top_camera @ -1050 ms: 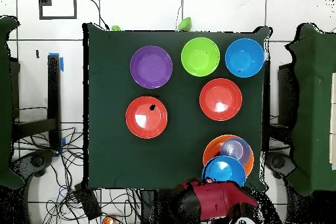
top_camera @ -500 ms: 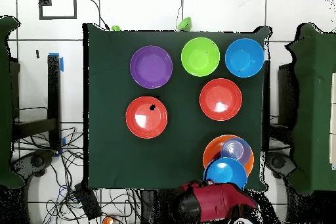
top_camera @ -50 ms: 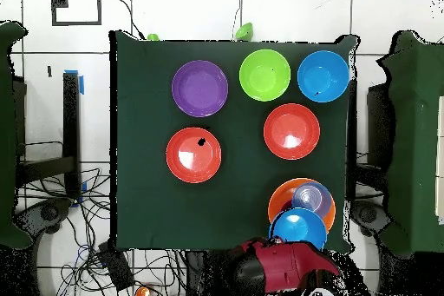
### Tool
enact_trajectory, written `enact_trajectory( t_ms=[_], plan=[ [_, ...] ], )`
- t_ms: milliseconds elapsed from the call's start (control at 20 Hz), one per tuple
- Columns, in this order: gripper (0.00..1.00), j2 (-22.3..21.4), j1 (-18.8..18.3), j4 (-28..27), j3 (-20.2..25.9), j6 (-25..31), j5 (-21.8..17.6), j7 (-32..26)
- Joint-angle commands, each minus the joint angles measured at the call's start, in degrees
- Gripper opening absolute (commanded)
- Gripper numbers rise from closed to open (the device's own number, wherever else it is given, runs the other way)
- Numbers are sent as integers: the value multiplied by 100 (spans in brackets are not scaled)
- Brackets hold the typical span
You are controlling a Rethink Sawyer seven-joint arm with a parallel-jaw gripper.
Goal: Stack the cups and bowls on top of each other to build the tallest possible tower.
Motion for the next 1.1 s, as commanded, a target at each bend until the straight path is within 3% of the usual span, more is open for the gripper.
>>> enact_trajectory(
  t_ms=[50,500,1100],
  plan=[
    [0,45,-60,-374,380,-219,-299,243],
    [0,-191,-252,-425,557,46,-302,-139],
    [0,-104,-541,-503,785,17,-453,-300]
  ],
)
